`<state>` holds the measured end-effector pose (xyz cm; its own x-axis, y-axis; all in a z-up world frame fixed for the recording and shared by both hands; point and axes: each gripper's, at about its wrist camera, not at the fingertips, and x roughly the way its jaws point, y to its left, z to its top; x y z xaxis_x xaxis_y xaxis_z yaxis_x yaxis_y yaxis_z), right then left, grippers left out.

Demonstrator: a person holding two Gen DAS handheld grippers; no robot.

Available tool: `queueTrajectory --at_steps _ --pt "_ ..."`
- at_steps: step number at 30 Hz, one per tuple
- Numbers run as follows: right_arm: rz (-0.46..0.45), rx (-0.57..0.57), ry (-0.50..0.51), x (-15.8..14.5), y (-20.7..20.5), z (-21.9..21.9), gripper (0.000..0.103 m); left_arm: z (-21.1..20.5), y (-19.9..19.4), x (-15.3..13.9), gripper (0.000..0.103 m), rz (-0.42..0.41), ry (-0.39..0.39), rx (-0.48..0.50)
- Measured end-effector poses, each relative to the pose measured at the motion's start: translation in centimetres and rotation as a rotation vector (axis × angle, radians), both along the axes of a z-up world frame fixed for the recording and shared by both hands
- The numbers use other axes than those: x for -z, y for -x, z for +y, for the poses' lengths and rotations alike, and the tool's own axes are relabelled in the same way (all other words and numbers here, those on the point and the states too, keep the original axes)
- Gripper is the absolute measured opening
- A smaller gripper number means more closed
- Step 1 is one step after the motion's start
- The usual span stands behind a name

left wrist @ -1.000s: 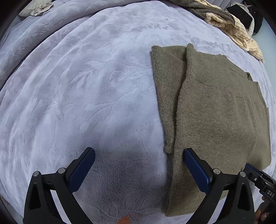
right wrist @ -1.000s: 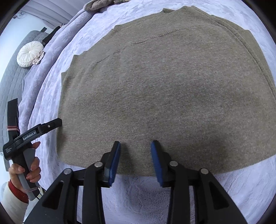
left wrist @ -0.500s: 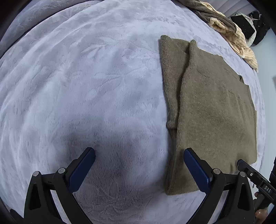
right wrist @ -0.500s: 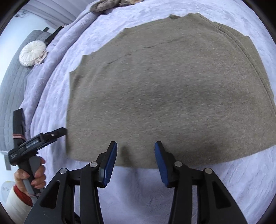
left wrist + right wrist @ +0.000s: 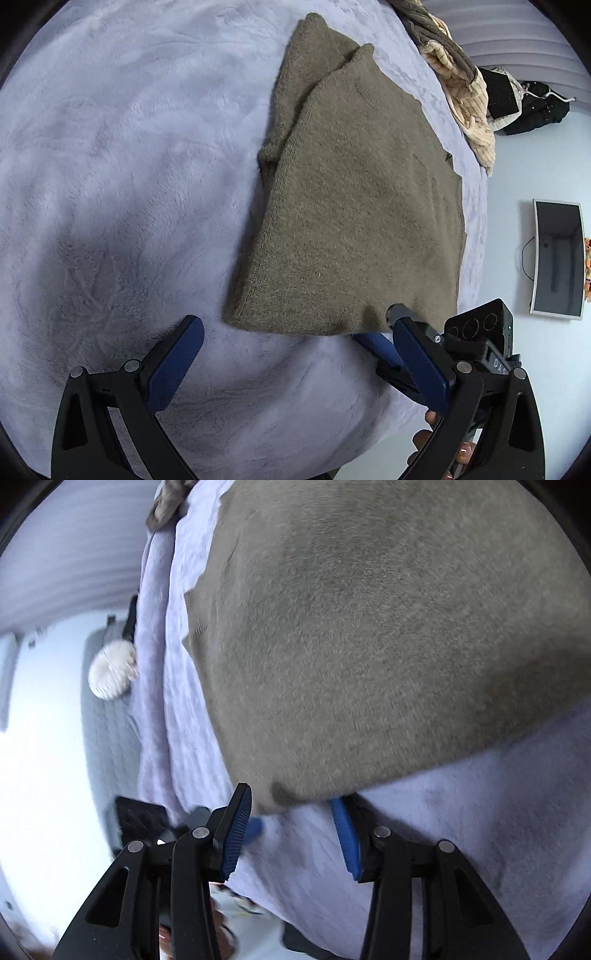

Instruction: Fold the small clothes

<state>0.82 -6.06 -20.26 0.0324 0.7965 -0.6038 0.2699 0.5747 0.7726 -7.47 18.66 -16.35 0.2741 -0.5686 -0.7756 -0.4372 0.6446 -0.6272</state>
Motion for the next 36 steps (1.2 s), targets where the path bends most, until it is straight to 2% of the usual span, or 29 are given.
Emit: queueTrajectory --at_steps 1,2,4,5,6,9,12,14,17,21,24,25,26,28,31,36 --pt "0.008 0.019 -0.030 0.2 -0.3 0.1 0.038 -0.2 -0.2 0.0 0.103 -0.002 -0.004 -0.014" --pt "0.011 0.032 -0.046 0.4 -0.5 0.2 0.007 -0.2 -0.4 0.0 0.102 -0.005 -0.008 -0.028" --pt "-0.009 0.039 -0.067 -0.1 -1.2 0.5 0.008 -0.1 -0.7 -0.5 0.093 -0.022 -0.024 -0.054" --pt "-0.044 0.035 -0.080 -0.9 -1.3 0.6 0.008 -0.2 -0.8 -0.7 0.084 -0.030 -0.038 -0.051" --pt "-0.074 0.020 -0.085 -1.6 -1.4 0.8 0.008 -0.3 -1.1 -0.9 0.081 -0.035 -0.051 -0.040" --pt "-0.113 -0.039 -0.048 -2.6 -1.0 1.1 0.007 -1.0 -1.7 -0.9 0.081 -0.041 -0.077 -0.007" --pt "-0.067 -0.092 0.059 -0.7 -0.1 1.5 0.007 -1.5 -1.7 -0.9 0.081 -0.025 -0.149 0.018" --pt "-0.029 -0.101 0.055 0.4 0.6 1.8 0.007 -1.4 -1.6 -1.1 0.081 -0.024 -0.179 0.016" --pt "-0.023 -0.125 -0.017 0.4 1.5 3.4 0.011 -0.9 -1.0 -1.8 0.081 -0.035 -0.237 0.019" --pt "-0.050 -0.190 -0.018 -0.3 1.7 6.4 0.012 0.1 -0.9 -2.4 0.081 -0.037 -0.283 0.026" --pt "-0.045 -0.185 0.009 -0.3 1.4 6.1 0.016 1.1 -1.1 -2.9 0.081 -0.052 -0.283 0.017" --pt "-0.046 -0.180 0.023 -0.4 1.4 5.8 0.025 1.4 -1.3 -2.9 0.081 -0.059 -0.277 0.013" --pt "-0.049 -0.169 0.034 -0.5 1.4 5.3 0.041 1.8 -1.5 -2.9 0.081 -0.066 -0.268 0.010" --pt "-0.058 -0.136 0.044 -0.9 1.4 3.9 0.051 2.3 -2.1 -2.8 0.081 -0.077 -0.240 0.009" --pt "-0.061 -0.062 0.027 -0.7 1.0 1.9 0.051 2.8 -3.4 -2.2 0.081 -0.092 -0.170 0.007" --pt "-0.015 0.060 -0.098 1.1 -0.4 2.1 0.051 3.3 -5.9 -1.4 0.081 -0.111 -0.059 -0.003"
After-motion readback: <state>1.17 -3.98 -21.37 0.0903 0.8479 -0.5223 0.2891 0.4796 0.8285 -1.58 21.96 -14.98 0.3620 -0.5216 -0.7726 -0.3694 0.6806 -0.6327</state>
